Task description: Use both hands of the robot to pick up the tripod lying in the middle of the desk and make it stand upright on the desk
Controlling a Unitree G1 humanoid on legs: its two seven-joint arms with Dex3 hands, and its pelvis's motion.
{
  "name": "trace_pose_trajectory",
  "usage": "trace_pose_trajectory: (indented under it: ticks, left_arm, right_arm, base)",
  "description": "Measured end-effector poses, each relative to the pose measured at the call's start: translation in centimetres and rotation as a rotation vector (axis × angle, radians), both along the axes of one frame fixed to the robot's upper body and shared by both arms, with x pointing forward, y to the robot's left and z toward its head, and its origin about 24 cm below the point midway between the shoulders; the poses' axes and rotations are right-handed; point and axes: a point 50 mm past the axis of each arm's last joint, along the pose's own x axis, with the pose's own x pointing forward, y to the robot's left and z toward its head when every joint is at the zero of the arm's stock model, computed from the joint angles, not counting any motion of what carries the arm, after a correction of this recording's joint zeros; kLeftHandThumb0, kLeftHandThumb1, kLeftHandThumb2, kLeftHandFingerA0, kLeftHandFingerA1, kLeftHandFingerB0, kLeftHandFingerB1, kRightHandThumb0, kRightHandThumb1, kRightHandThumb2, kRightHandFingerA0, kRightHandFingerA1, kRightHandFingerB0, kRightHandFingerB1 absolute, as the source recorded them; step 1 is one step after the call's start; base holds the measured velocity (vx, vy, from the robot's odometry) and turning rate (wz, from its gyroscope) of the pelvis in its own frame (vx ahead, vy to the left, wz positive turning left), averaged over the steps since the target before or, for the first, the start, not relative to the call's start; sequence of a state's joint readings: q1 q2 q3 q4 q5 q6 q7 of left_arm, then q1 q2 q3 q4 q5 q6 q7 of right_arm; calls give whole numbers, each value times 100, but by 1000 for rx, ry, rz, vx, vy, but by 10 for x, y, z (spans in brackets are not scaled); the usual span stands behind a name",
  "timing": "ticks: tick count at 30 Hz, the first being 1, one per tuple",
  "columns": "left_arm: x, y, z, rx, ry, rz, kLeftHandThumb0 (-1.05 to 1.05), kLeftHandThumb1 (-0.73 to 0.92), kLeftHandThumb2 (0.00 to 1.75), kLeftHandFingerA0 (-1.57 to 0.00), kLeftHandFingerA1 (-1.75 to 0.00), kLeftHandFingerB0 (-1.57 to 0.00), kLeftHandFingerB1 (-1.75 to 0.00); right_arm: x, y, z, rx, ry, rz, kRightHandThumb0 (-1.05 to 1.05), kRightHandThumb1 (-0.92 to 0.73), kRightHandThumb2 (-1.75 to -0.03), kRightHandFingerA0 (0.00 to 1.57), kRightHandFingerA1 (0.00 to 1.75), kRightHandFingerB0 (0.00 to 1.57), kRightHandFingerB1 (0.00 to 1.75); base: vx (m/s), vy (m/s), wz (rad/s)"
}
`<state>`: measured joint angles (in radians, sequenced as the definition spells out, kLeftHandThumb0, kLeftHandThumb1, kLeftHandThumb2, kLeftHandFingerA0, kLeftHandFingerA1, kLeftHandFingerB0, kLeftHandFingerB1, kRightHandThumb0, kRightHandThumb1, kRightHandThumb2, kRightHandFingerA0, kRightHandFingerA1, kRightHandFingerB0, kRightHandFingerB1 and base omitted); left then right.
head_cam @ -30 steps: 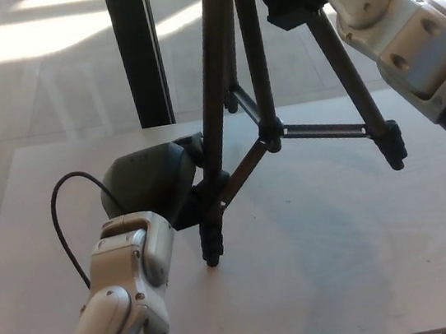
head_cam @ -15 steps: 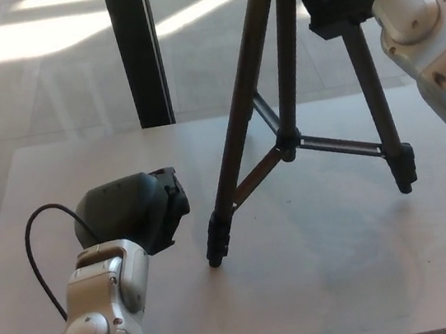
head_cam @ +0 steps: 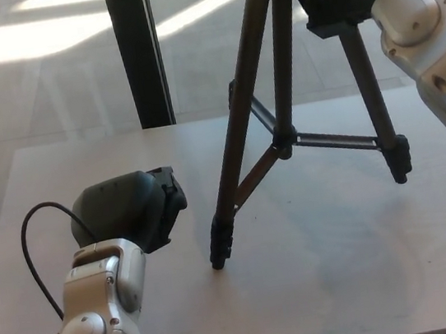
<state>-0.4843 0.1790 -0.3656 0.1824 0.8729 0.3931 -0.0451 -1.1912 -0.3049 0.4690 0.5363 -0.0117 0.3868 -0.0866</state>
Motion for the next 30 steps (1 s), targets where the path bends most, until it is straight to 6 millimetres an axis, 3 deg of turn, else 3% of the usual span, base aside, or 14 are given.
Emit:
trace_pose_trajectory:
  ticks: [1,2,3,4,10,11,12,13,14,20,21,26,27,30]
  left_arm:
    - [0,0,0,0,0,0,-27,61,62,-92,-147,-75,-63]
    - [0,0,0,0,0,0,-28,60,61,-92,-149,-76,-63]
    - [0,0,0,-1,0,0,-28,60,61,-92,-149,-76,-63]
    - [0,0,0,-2,0,0,-28,61,62,-92,-151,-60,-58]
    - [0,-2,-1,-4,3,-3,-47,56,57,-81,-115,-42,-46]
    - [0,-3,-1,-4,5,-5,-50,56,56,-76,-106,-46,-44]
    - [-1,-3,-1,-4,7,-6,-50,56,56,-76,-106,-46,-44]
    - [-1,-3,-2,-4,9,-4,-53,59,58,-62,-87,-47,-45]
    - [-1,-3,-2,-3,11,-3,-52,59,58,-62,-84,-48,-45]
    - [-2,-5,-4,5,29,-6,-52,60,58,-65,-84,-54,-48]
    - [-3,-4,-5,8,34,-5,-54,59,58,-71,-94,-56,-50]
    - [-6,1,-10,32,59,4,-53,58,58,-78,-100,-60,-52]
    - [-7,2,-12,35,64,7,-52,59,57,-75,-95,-61,-51]
    - [-9,4,-15,38,75,8,-52,59,57,-73,-99,-60,-53]
  right_arm:
    - [0,1,0,-5,3,9,-41,-37,-100,2,53,0,52]
    - [-1,2,0,-20,6,15,-81,-52,-96,3,42,7,33]
    - [-1,3,-2,-38,13,19,-81,-52,-96,3,42,7,33]
    - [-1,3,-4,-68,26,21,-105,-63,-99,0,2,4,10]
    - [0,-3,-12,-186,89,4,-105,-58,-101,0,18,0,1]
    - [1,-3,-14,-206,102,3,-105,-54,-86,0,0,0,1]
    - [1,-4,-15,-224,114,2,-105,-54,-86,0,0,0,1]
    - [1,-4,-17,-243,126,-1,-105,-58,-101,0,17,0,0]
    - [1,-5,-18,-262,138,-4,-105,-57,-101,0,16,0,0]
    - [3,-8,-25,-322,213,-16,-104,-57,-99,0,13,0,0]
    - [3,-8,-26,-330,226,-16,-105,-58,-100,0,11,0,0]
    - [4,-10,-27,-358,265,-19,-105,-58,-100,0,12,0,0]
    - [4,-11,-28,-363,273,-19,-104,-68,-62,0,0,0,4]
    - [4,-11,-30,-390,295,-29,-105,-70,-63,0,0,0,0]
  base:
    - [0,0,0]
    - [0,0,0]
    - [0,0,0]
    - [0,0,0]
    - [0,0,0]
    - [0,0,0]
    - [0,0,0]
    - [0,0,0]
    - [0,0,0]
    - [0,0,0]
    - [0,0,0]
    - [0,0,0]
    - [0,0,0]
    - [0,0,0]
